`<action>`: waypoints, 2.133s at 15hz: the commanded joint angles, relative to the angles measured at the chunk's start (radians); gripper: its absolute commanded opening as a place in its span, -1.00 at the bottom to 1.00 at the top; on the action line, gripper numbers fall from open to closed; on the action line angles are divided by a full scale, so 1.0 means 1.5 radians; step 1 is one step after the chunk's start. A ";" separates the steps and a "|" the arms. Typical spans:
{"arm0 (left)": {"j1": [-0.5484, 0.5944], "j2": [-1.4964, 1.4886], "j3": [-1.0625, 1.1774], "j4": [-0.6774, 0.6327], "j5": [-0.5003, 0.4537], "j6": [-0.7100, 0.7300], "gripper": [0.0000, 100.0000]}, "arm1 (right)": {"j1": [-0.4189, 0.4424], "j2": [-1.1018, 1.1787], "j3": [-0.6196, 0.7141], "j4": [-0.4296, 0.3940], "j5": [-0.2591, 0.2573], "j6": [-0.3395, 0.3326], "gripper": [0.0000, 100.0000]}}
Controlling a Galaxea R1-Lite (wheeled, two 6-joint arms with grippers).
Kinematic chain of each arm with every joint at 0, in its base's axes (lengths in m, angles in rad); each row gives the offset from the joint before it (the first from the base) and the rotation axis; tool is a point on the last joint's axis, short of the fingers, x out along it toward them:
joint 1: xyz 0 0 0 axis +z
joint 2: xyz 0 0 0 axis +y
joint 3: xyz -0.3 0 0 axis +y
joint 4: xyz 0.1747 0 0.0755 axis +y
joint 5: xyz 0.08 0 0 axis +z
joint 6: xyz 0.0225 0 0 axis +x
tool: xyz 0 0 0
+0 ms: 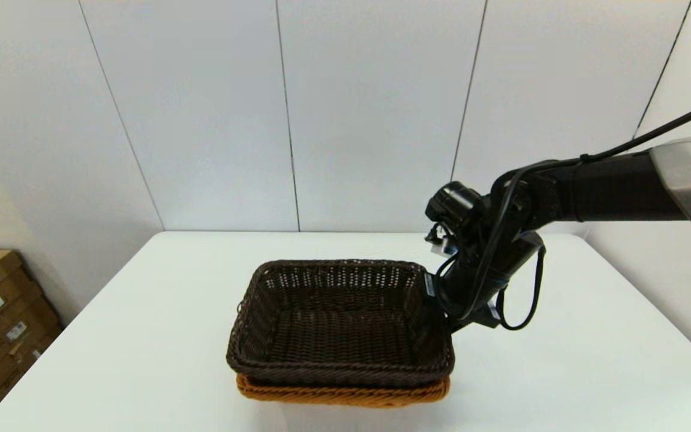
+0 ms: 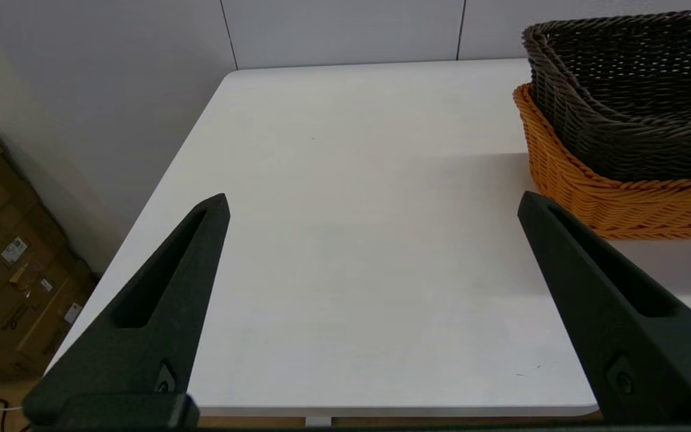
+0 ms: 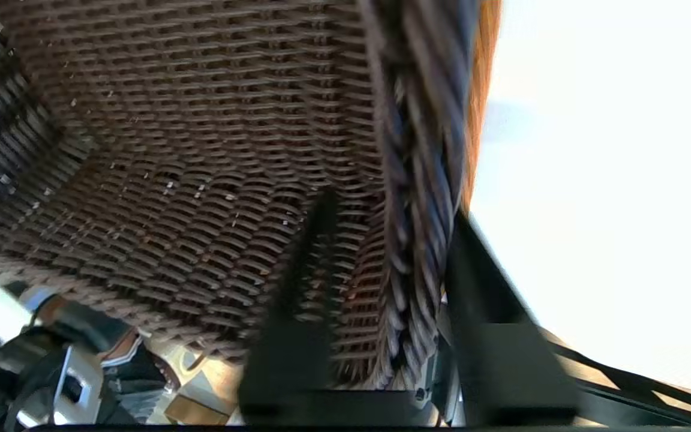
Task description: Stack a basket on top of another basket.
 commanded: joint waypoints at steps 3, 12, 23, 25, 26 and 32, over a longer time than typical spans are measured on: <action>0.000 0.000 0.000 0.000 0.001 0.000 1.00 | 0.001 -0.020 -0.003 0.004 0.002 0.001 1.00; 0.001 0.000 -0.001 0.000 0.001 0.000 1.00 | -0.004 -0.242 -0.059 0.072 0.045 -0.008 1.00; 0.001 0.000 0.000 0.000 0.000 0.000 1.00 | -0.190 -0.724 0.171 0.083 0.045 -0.005 1.00; 0.000 0.000 0.000 0.000 0.001 0.000 1.00 | -0.219 -0.811 0.235 0.083 0.039 -0.008 1.00; 0.000 0.000 0.000 0.000 0.001 0.000 1.00 | -0.221 -0.863 0.276 0.082 0.034 -0.008 1.00; 0.001 0.000 0.000 0.000 0.000 0.000 1.00 | -0.297 -1.100 0.439 0.052 0.028 -0.012 1.00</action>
